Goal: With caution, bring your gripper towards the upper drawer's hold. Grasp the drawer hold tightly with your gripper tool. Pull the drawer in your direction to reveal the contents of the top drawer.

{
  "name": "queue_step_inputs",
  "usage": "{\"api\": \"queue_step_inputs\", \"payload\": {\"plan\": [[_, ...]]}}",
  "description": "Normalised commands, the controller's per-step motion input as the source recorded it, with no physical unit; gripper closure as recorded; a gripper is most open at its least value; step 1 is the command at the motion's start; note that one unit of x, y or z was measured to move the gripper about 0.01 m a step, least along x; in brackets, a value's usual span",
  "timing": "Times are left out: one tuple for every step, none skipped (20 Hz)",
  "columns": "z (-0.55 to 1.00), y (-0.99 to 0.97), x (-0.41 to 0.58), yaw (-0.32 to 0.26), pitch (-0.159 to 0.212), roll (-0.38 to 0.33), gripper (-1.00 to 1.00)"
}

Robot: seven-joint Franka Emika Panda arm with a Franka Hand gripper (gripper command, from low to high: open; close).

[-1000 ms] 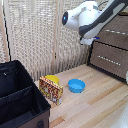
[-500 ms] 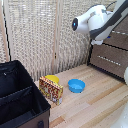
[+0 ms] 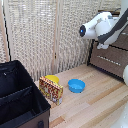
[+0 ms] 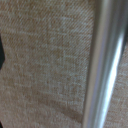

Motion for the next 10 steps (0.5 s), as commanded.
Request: {"api": "queue_step_inputs", "payload": {"plan": [[0.04, -0.25, -0.023, 0.027, 0.0, 0.0, 1.0], [0.0, -0.23, 0.0, 0.0, 0.0, 0.0, 1.0], [0.0, -0.22, -0.003, 0.0, 0.0, 0.027, 1.0], [0.0, -0.21, 0.0, 0.0, 0.0, 0.028, 1.0], [0.0, -0.21, 0.0, 0.0, 0.0, 0.011, 1.0], [0.0, -0.22, 0.006, 0.0, 0.0, 0.003, 1.0], [0.0, -0.22, 0.0, 0.0, 0.0, 0.023, 1.0], [0.0, -0.19, 0.0, 0.0, 0.0, 0.038, 1.0], [0.0, -0.15, 0.0, 0.0, 0.0, 0.043, 1.0], [0.0, -0.13, 0.009, 0.0, 0.012, 0.049, 1.0]]}}
